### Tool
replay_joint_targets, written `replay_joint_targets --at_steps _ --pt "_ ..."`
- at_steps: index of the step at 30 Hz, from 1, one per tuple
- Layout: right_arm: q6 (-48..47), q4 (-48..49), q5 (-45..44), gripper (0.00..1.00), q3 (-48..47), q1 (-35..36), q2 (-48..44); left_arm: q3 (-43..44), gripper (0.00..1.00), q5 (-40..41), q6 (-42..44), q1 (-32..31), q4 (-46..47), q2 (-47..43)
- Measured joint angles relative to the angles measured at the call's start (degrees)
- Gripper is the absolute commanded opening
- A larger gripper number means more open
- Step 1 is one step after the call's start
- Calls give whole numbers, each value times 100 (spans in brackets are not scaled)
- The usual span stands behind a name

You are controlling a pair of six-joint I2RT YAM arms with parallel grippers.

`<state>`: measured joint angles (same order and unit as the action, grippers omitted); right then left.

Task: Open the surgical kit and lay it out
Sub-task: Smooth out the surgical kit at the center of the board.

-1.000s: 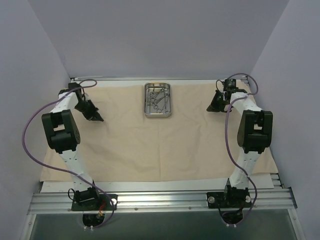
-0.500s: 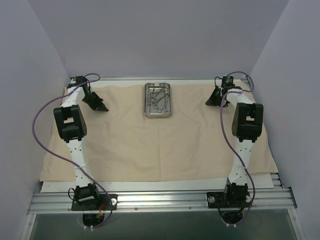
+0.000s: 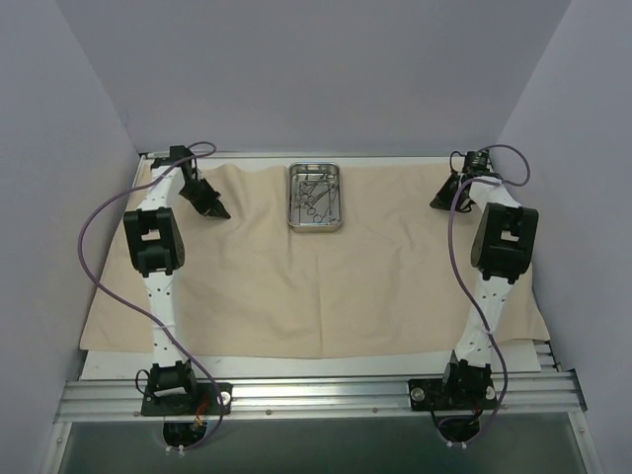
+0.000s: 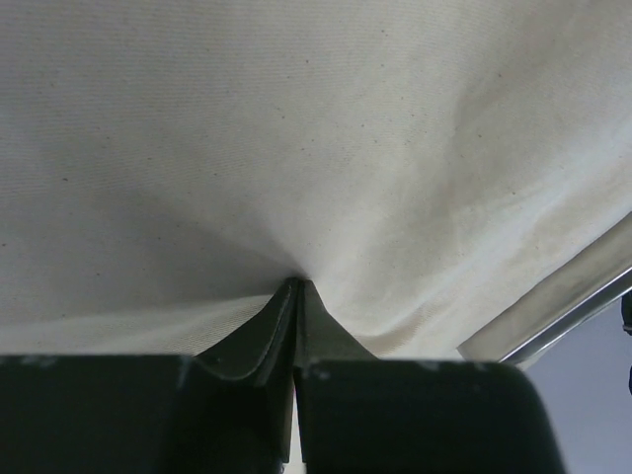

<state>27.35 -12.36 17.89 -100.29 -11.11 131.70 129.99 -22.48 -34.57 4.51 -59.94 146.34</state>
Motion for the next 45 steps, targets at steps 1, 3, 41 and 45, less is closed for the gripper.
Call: replay_joint_targets --at_steps 1,3,41,45 --pt "-46 -7 -4 0 -9 -15 0 0 8 -37 -42 -37 -2 7" --pt "-140 -85 -11 0 -87 -15 31 -48 7 -111 -118 -94 35 13" --pt "-468 184 278 0 107 -44 -9 1523 17 -748 -125 756 -306 940" --pt "-468 197 280 0 122 -44 -15 1869 19 -831 -114 758 -457 1126"
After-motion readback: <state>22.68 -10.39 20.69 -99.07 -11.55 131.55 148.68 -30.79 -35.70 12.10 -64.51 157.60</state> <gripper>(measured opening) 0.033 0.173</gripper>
